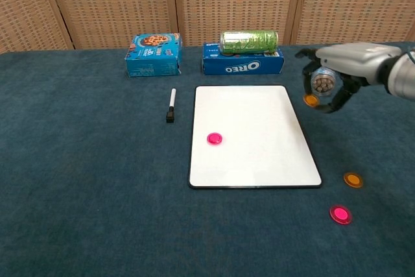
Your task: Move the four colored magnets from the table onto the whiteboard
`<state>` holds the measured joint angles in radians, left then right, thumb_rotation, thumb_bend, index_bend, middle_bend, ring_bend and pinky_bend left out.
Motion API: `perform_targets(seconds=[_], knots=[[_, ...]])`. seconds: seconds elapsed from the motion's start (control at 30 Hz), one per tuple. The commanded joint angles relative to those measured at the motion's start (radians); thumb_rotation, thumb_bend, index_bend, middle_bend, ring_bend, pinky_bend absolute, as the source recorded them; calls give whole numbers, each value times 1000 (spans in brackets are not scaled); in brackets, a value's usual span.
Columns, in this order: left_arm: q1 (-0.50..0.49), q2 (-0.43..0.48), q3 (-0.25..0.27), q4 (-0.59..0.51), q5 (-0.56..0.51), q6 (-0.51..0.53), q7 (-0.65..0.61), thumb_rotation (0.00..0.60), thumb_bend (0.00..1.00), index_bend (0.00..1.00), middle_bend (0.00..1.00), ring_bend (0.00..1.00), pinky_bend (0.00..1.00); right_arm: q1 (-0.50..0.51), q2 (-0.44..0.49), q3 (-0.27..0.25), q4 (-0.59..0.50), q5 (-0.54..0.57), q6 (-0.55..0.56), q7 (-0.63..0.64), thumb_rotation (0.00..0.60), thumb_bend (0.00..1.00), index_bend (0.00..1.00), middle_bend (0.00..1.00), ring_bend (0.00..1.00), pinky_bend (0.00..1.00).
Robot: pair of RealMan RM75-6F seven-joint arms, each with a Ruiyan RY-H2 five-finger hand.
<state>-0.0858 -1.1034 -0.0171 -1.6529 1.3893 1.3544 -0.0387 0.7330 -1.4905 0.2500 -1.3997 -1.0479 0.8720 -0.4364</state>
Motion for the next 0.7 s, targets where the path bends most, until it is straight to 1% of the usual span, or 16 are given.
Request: perform_targets(seconds=[0.03,0.17,0.3,0.43,0.53,0.57,0.63,0.7], knots=[[-1,1,-2,3,-3,-2,-6,600,0,0,0,0,0,100,-19,69,-44,148,-27,-116,600,363,504,0,0,12],[-1,4,-5,7,-8,-5,-21,600,0,0,0,0,0,173,-64,85,-20,268,-24,-205,600,363,504,0,0,12],[-3,6,-5,13,-10,-12,-35,600,0,0,0,0,0,234,-109,87,8,380,-7,-277,600,363,504,0,0,12],[-8,6,-5,21,-14,-24,-44,600,0,0,0,0,0,275,-138,85,22,456,11,-320,600,363,504,0,0,12],[-11,5,-6,28,-17,-32,-51,600,0,0,0,0,0,298,-154,74,29,498,22,-348,600,361,504,0,0,12],[-11,6,-6,29,-17,-34,-53,600,0,0,0,0,0,302,-158,71,31,504,24,-353,600,353,488,0,0,12],[-12,6,-7,32,-19,-36,-59,600,0,0,0,0,0,311,-166,60,38,516,30,-364,600,317,369,0,0,12],[-12,6,-8,34,-20,-37,-65,600,0,0,0,0,0,315,-174,55,47,532,39,-366,600,237,190,0,0,12]])
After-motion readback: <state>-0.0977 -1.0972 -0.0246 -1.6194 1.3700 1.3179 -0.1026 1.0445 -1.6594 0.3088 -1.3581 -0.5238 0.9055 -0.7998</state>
